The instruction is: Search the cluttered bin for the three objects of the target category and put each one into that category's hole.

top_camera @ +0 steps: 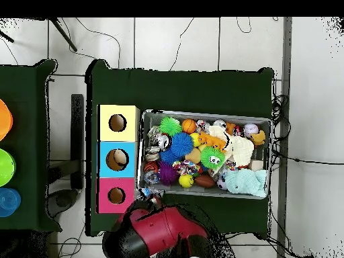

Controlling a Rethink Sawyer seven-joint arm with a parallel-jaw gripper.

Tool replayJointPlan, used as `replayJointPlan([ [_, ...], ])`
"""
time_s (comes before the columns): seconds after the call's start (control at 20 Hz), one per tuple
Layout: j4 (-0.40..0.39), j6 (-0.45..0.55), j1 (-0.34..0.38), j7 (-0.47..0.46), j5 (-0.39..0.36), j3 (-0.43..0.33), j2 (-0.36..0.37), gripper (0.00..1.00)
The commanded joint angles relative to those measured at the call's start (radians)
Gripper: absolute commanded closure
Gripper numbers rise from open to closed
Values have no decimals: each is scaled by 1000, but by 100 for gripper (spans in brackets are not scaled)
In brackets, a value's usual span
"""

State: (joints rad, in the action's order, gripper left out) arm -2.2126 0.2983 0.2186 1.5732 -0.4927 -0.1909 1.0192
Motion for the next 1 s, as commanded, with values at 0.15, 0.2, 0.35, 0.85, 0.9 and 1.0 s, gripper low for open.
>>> replayJointPlan([
  [0.15, -122, 135, 123, -103, 52, -178, 105, 100],
  [0.2, -131, 138, 139, -109, 56, -191, 115, 100],
  [0.35, -140, 144, 162, -105, 55, -213, 126, 100],
  [0.85, -95, 181, 144, -43, 65, -238, 113, 100],
  [0.9, -97, 176, 144, -38, 63, -239, 113, 100],
  [1.0, -92, 164, 134, -17, 60, -241, 109, 100],
])
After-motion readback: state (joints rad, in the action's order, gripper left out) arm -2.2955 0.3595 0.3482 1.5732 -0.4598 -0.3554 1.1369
